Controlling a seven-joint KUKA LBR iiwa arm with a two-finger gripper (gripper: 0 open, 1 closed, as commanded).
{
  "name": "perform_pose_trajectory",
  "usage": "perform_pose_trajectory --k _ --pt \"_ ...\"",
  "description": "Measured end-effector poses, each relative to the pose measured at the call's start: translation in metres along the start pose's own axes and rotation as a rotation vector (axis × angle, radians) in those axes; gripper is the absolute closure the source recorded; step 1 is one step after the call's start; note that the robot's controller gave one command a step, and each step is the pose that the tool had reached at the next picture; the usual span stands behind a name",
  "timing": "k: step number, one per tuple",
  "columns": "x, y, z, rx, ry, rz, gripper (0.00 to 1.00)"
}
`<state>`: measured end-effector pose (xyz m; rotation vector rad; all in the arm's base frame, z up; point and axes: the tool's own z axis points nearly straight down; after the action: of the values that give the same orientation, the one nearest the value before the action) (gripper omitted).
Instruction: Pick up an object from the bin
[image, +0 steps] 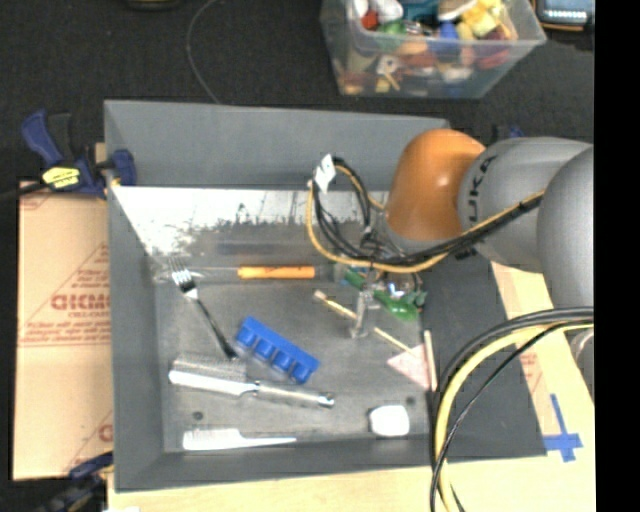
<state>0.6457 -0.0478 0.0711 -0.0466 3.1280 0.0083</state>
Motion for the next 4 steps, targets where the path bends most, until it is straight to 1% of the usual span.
perform_pose_trajectory --k 1,2,3,4 --pt "0.0154 -0.0037 -0.0004 0.005 0.002 -0.028 0.00" --pt "0.0126 0.0050 -0.0003 -0.002 -0.003 0.147 0.00" --pt "0.0139 -0.0045 -0.0017 0.005 -0.002 -0.006 1.00" --pt "0.0139 -0.0044 -0.0018 0.005 -0.002 -0.005 1.00"
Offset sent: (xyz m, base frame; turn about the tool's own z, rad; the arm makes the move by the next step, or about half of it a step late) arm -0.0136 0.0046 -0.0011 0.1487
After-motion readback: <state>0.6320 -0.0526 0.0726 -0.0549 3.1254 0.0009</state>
